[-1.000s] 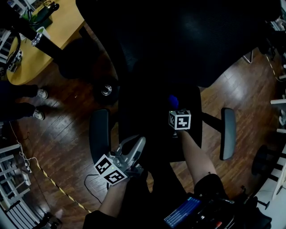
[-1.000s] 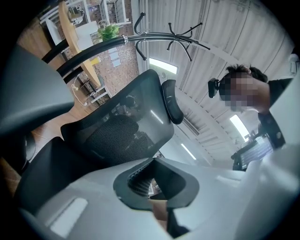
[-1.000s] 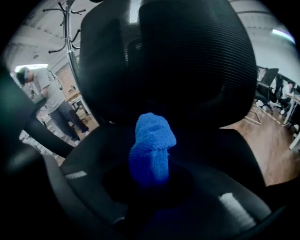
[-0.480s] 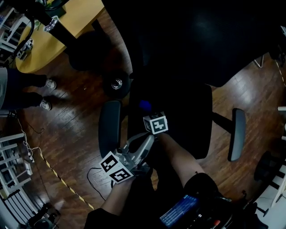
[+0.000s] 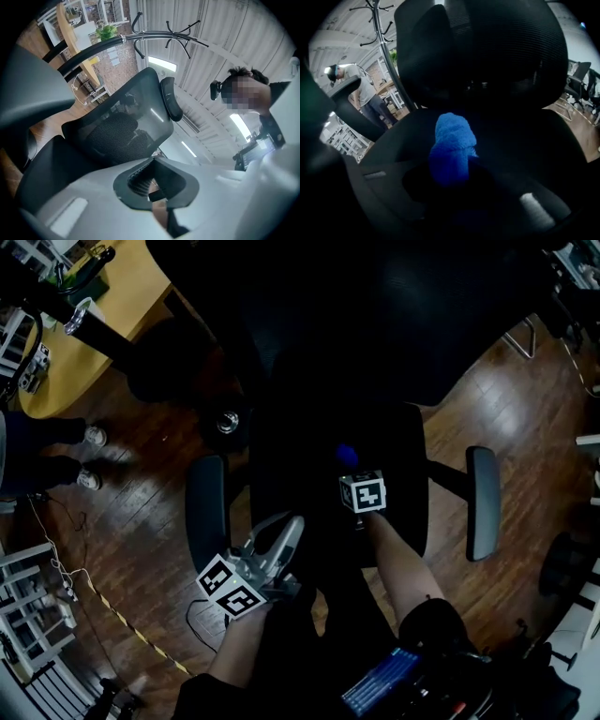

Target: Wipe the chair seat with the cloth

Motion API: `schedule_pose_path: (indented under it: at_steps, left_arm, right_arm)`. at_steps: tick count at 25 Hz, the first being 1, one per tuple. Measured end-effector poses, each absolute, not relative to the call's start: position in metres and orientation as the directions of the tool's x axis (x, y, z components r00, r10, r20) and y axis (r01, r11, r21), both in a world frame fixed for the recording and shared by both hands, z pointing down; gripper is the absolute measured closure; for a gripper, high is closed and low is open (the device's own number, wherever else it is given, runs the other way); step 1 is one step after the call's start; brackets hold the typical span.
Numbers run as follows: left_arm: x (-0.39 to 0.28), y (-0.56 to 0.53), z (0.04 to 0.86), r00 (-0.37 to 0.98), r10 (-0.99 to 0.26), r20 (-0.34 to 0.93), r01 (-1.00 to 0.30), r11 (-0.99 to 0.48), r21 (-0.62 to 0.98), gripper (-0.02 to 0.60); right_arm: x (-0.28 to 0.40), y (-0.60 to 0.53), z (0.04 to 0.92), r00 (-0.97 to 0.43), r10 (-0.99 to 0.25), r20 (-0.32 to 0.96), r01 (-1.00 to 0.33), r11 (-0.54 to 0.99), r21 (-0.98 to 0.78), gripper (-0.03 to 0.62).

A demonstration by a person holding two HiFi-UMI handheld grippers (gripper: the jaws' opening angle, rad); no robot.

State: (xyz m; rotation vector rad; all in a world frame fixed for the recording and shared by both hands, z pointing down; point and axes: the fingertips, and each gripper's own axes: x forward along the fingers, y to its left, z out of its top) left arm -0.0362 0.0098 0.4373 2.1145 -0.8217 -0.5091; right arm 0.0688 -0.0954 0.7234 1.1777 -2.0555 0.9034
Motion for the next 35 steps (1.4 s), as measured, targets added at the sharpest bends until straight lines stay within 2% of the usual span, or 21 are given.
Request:
schedule_pose_path:
  at_steps: [4, 8, 19, 21, 26, 31, 35]
  left_arm:
    - [-0.032, 0.009, 0.436, 0.714, -0.696, -0.071, -0.382, -0.473, 0.794, 0.589]
    - [-0.024, 0.01, 0.436, 0.725, -0.685, -0.066, -0.378, -0.477, 0.794, 0.589]
    - [-0.022, 0.017, 0.436, 0.722, -0.688, -0.078, -0.373, -0.482, 0.793, 0.589]
    - [-0.025, 0.019, 0.434, 0.717, -0.692, -0.084, -0.371, -0.481, 0.794, 0.589]
    - [-0.035, 0.024, 0.428, 0.696, -0.712, -0.094, -0.379, -0.475, 0.794, 0.589]
    - [-0.043, 0.03, 0.426, 0.682, -0.725, -0.096, -0.392, -0.472, 0.79, 0.589]
    - [-0.046, 0.035, 0.426, 0.67, -0.736, -0.102, -0.396, -0.47, 0.789, 0.589]
  right_arm:
    - [0.148, -0.098, 0.711, -0.312, -0.527, 0.791, -0.935, 0.318, -0.157, 0.554]
    - [0.211, -0.097, 0.703, -0.24, -0.559, 0.794, -0.966, 0.218, -0.138, 0.554]
    - [0.211, -0.103, 0.687, -0.198, -0.612, 0.765, -0.979, 0.165, -0.121, 0.554]
    - [0.191, -0.102, 0.686, -0.233, -0.614, 0.754, -0.971, 0.197, -0.14, 0.554]
    - [0.087, -0.093, 0.679, -0.399, -0.567, 0.721, -0.91, 0.34, -0.236, 0.554]
    - [-0.024, -0.061, 0.679, -0.56, -0.458, 0.69, -0.812, 0.47, -0.347, 0.554]
    - [-0.083, -0.018, 0.688, -0.644, -0.353, 0.679, -0.736, 0.528, -0.424, 0.554]
